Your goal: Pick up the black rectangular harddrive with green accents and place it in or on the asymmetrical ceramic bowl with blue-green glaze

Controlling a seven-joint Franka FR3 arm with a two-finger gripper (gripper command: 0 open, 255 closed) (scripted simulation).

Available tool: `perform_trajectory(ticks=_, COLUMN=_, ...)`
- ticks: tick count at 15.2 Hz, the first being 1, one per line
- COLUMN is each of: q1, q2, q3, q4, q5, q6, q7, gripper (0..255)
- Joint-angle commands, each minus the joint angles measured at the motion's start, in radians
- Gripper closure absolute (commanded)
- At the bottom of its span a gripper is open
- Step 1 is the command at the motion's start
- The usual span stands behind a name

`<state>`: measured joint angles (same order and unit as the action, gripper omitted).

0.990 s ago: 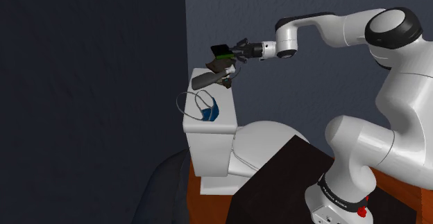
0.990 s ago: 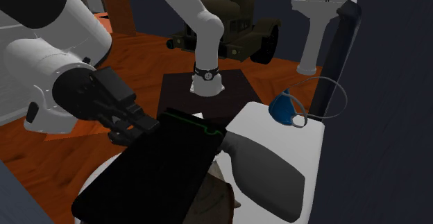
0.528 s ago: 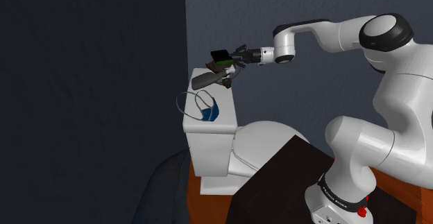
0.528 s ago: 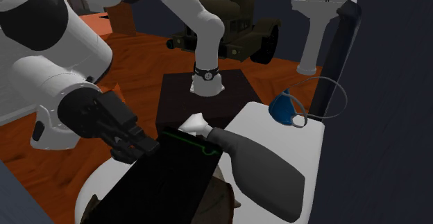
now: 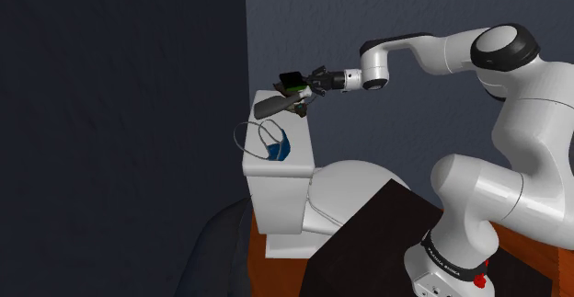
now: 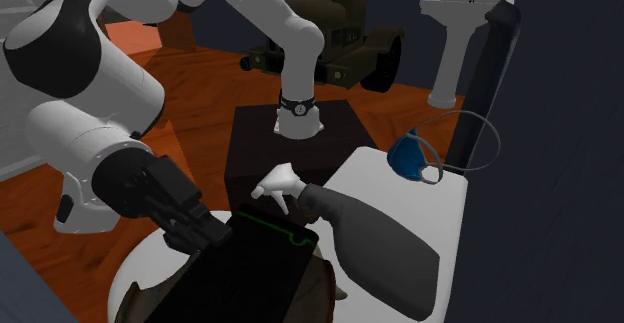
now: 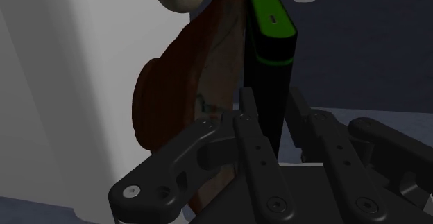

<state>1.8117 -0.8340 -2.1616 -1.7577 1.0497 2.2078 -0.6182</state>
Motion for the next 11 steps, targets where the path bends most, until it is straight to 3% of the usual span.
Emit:
perform_trajectory(ticks=1, q1=0.004, q2=-0.005, q3=-0.002, q4=-0.004, q5=-0.002, q6=0.001, q7=-0.002, gripper=255)
perform_trajectory(ticks=5, q1=0.004, q2=-0.004, q3=-0.003, q4=-0.004, q5=-0.001, q6=0.000, q7=-0.002, gripper=255)
perform_trajectory(ticks=6, q1=0.003, q2=-0.002, q3=-0.001, q4=-0.008, q5=0.001, q6=0.002, q7=-0.003, gripper=0)
perform_trajectory(ticks=11, q1=0.004, q2=-0.004, q3=-0.003, q4=-0.004, q5=-0.001, q6=0.000, q7=-0.002, gripper=0)
